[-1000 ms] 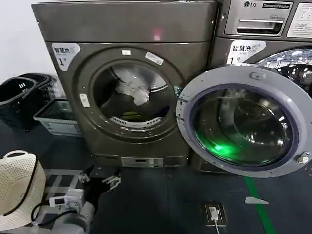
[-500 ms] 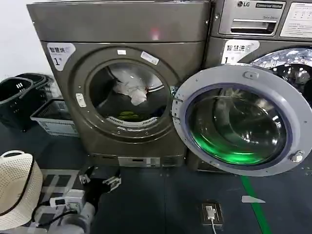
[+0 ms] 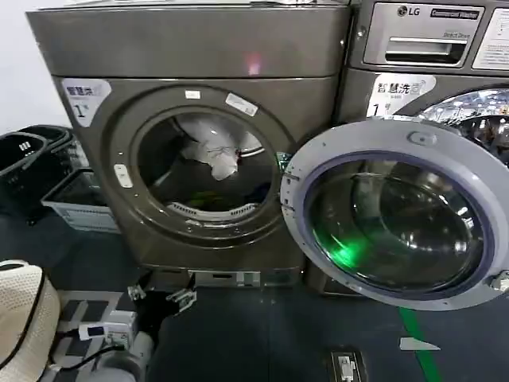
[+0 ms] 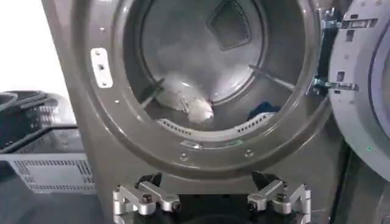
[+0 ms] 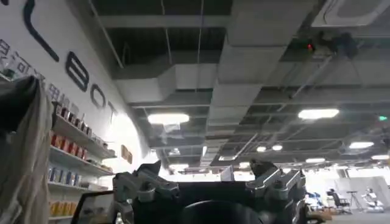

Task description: Grasp the clothes from the dryer.

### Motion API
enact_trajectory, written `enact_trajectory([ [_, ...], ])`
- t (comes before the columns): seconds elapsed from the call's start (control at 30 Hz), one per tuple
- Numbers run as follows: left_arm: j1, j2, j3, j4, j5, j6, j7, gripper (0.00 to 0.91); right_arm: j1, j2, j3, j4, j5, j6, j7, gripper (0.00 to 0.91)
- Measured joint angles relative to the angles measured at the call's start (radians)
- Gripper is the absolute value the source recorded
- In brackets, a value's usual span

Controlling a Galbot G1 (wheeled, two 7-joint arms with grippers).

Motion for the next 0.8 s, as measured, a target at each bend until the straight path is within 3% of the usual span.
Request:
enact_trajectory([
  [0.8, -0.006, -0.003, -0.001, 0.012, -0.004, 0.000, 0.001, 0.907, -0.002, 0.004, 0.008, 0.004, -0.001, -0.004, 0.000, 0.907],
])
